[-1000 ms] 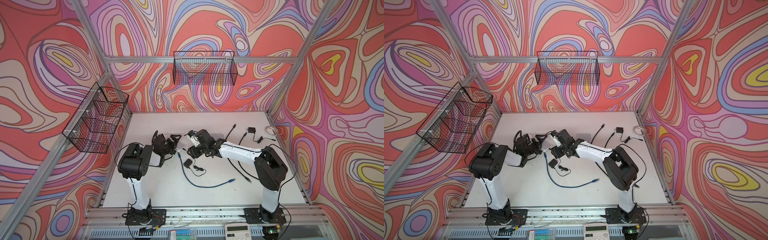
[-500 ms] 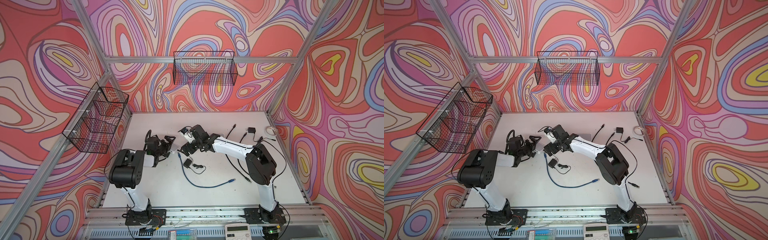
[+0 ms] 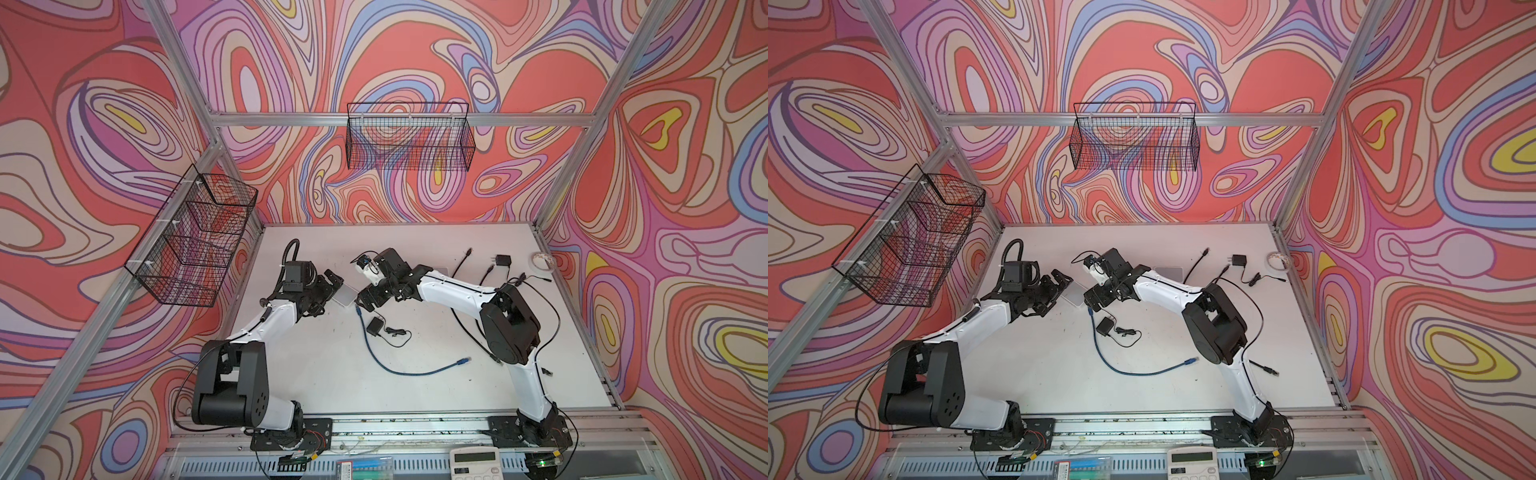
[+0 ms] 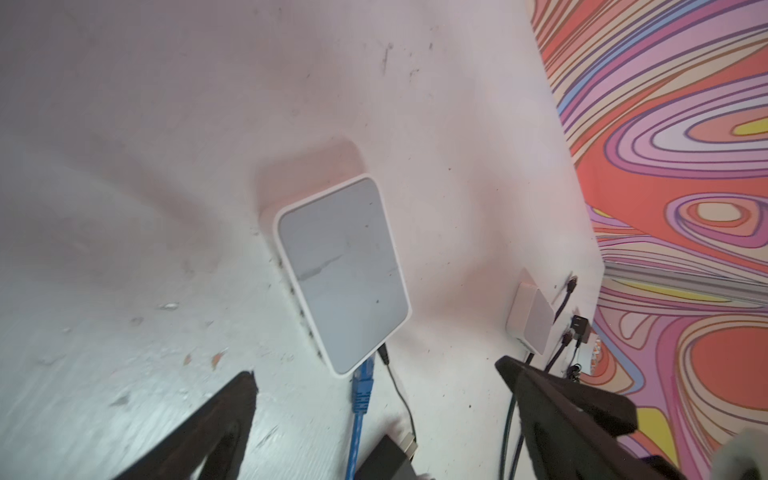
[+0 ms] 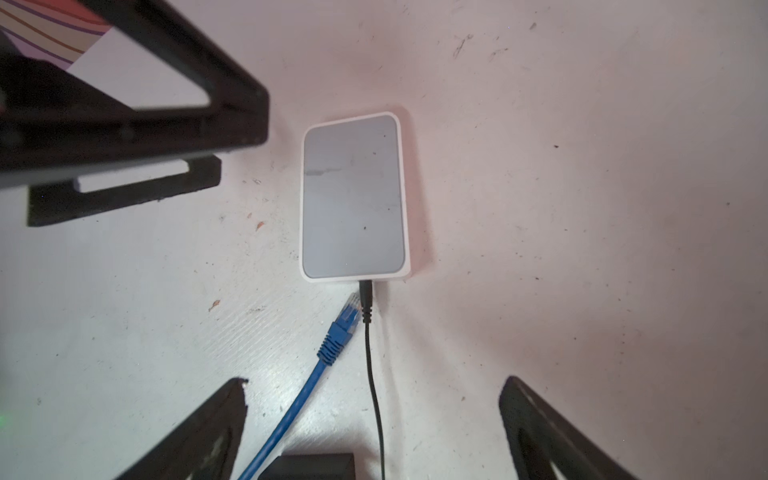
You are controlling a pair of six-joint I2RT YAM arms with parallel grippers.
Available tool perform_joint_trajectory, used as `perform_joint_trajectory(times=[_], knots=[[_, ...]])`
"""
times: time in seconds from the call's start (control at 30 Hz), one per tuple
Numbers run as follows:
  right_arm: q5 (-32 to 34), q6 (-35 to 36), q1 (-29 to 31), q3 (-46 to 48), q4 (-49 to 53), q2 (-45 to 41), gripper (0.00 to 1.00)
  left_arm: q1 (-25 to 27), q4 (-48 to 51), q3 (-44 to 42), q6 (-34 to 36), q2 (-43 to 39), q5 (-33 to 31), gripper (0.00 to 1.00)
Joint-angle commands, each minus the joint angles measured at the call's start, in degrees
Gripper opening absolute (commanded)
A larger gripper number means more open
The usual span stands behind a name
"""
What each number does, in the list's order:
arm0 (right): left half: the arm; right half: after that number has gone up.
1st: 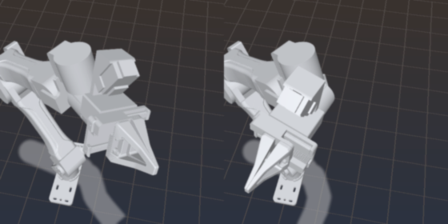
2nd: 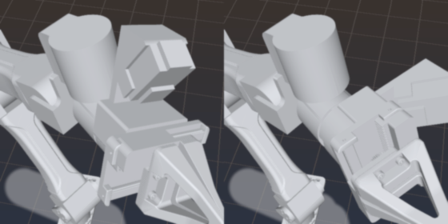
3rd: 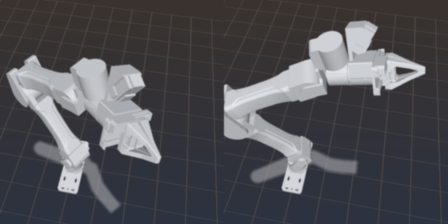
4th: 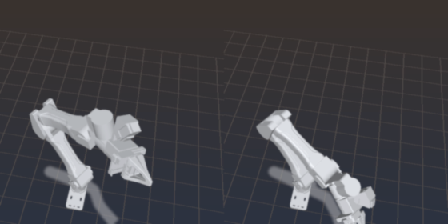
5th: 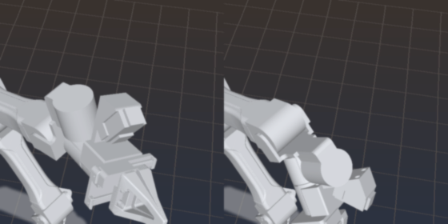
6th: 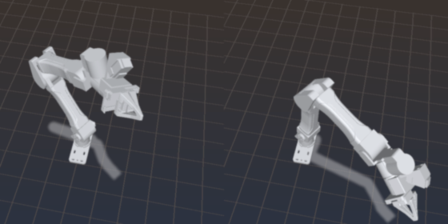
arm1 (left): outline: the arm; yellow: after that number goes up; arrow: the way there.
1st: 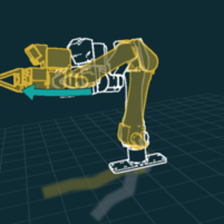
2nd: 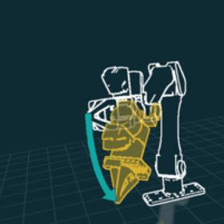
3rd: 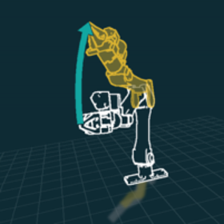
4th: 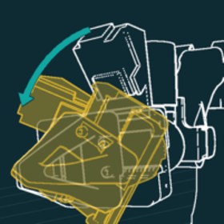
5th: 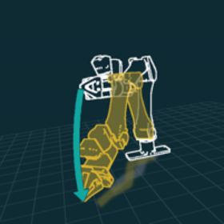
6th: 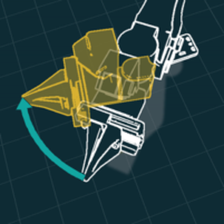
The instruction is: Insert the plug into the switch port
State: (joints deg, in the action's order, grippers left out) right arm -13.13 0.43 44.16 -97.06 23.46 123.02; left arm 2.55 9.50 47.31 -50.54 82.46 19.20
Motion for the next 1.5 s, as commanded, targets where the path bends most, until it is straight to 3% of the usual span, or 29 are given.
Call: perform_joint_trajectory(times=[0.0, 0.27, 0.4, 0.7, 1.47], knots=[[-0.48, 1.53, -0.13, -3.6, 2.72, 2.71, 0.98, -1.62, 13.25, 1.7, 4.48, -1.72, -3.89, 1.0], [2.15, 4.45, 0.59, -10.54, 6.32, 8.79, 0.98, -12.96, 22.92, -1.75, 8.66, -12.26, -0.65, 1.0], [5.48, 6.59, 1.7, -15.99, 8.98, 12.8, 0.99, -16.14, 25.51, -3.77, 11.25, -17.17, 1.58, 1.0], [8.02, 10.27, 3.34, -25.21, 12.66, 19.94, 0.98, -17.26, 28.54, -6.79, 12.22, -21.72, 2.94, 1.0], [3.74, 13.02, 4.07, -35.2, 16.68, 27.22, 0.98, -17.27, 29.5, -7.41, 11.04, -24.04, 3.49, 1.0]])
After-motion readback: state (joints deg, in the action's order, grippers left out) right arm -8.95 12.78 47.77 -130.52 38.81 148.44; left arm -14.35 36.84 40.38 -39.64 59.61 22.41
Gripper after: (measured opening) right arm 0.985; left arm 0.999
